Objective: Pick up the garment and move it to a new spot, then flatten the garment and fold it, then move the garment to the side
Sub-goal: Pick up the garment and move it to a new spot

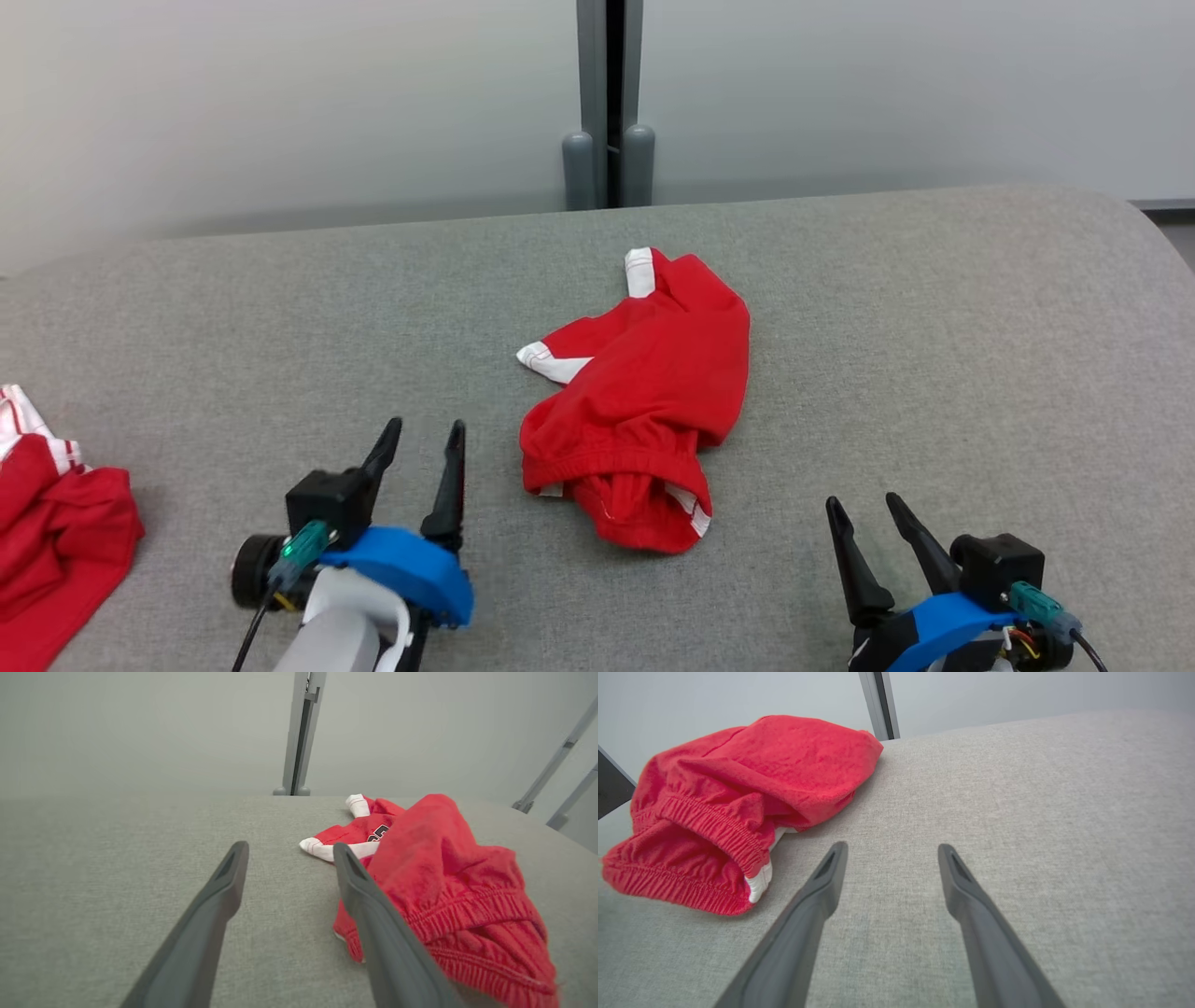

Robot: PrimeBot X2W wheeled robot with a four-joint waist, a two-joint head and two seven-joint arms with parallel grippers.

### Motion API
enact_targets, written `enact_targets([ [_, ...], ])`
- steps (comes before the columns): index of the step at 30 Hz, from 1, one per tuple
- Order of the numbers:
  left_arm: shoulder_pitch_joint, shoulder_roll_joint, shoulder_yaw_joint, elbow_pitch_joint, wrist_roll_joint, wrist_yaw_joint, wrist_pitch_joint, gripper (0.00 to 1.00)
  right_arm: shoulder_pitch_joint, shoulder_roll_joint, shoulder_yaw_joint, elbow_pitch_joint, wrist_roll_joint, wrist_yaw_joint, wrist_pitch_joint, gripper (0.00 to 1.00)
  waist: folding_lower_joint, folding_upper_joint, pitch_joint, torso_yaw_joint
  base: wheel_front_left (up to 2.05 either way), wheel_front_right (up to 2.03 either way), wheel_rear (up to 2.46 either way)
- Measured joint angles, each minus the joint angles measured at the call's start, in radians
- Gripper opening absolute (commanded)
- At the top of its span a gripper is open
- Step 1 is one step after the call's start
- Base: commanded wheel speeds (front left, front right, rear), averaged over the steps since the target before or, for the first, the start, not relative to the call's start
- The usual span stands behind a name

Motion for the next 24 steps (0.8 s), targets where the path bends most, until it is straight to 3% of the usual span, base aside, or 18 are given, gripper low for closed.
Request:
enact_targets([
  [5,0.149,-0.002,0.14,-0.087,0.063,0.02,-0.001,1.0,0.024,0.0,-0.007,-0.01,0.0,0.0,0.0,1.0,0.0,0.0,-0.036,0.021,0.0,0.0,0.0],
  [11,0.315,-0.046,0.243,-0.15,0.129,-0.001,-0.001,1.0,0.058,0.0,-0.005,-0.011,0.0,0.0,0.0,1.0,-0.0001,0.0,-0.068,0.035,0.0,0.0,0.0],
  [19,0.349,-0.07,0.282,-0.155,0.182,-0.035,-0.001,1.0,0.067,0.0,0.013,0.002,-0.007,0.0,0.0,1.0,-0.0001,0.0,-0.07,0.05,0.0,0.0,0.0],
  [24,0.333,-0.073,0.28,-0.142,0.206,-0.048,-0.001,1.0,0.057,0.0,0.091,0.013,0.024,0.0,0.0,1.0,0.0,0.0,-0.063,0.06,0.0,0.0,0.0],
])
